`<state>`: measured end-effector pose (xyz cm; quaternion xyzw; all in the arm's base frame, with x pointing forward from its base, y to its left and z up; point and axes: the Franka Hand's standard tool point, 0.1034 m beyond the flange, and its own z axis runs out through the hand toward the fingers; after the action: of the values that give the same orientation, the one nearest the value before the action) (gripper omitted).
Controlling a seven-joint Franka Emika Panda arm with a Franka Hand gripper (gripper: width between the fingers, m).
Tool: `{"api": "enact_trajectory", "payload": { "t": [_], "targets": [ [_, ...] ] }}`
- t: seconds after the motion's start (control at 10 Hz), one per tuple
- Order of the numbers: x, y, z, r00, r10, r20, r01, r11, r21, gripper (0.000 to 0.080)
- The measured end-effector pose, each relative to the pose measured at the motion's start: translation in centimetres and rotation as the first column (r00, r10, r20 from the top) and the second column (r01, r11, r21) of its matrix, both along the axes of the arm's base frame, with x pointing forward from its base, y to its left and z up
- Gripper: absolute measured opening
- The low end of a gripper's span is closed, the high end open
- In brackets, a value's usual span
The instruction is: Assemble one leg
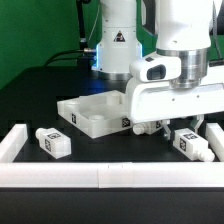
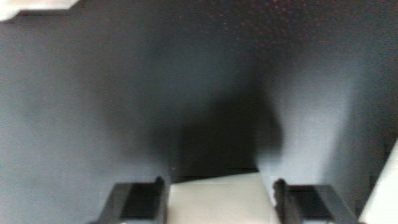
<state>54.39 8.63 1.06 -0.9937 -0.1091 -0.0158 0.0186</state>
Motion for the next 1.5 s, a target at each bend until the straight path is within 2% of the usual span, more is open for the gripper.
{"api": "enact_trajectory", "payload": {
  "t": [0.2, 0.3, 0.5, 0.7, 0.8, 1.2, 1.3, 1.4, 1.5],
  "targets": [
    [-0.1, 0.0, 0.0, 1.0, -0.007, -0.001, 0.007, 1.0, 0.0, 0.0291],
    [-1.4, 0.3, 0.3, 0.998, -0.065, -0.015, 0.065, 0.998, -0.001, 0.0291],
    [-3.7, 1.1, 2.6, 0.99, -0.131, -0.045, 0.131, 0.991, -0.003, 0.0291],
    [-6.2, 3.2, 5.7, 0.975, -0.216, -0.058, 0.216, 0.976, -0.002, 0.0291],
    [-6.6, 3.8, 6.1, 0.975, -0.215, -0.054, 0.215, 0.977, 0.0, 0.0291],
    [-6.7, 3.5, 5.8, 0.974, -0.219, -0.059, 0.219, 0.976, -0.003, 0.0291],
    [-8.0, 3.9, 6.2, 0.943, -0.325, -0.069, 0.325, 0.946, -0.009, 0.0291],
    [-10.7, 4.6, 6.7, 0.915, -0.394, -0.084, 0.394, 0.919, -0.022, 0.0291],
    [-13.2, 5.4, 6.6, 0.904, -0.419, -0.087, 0.418, 0.908, -0.03, 0.0291]
  ]
}}
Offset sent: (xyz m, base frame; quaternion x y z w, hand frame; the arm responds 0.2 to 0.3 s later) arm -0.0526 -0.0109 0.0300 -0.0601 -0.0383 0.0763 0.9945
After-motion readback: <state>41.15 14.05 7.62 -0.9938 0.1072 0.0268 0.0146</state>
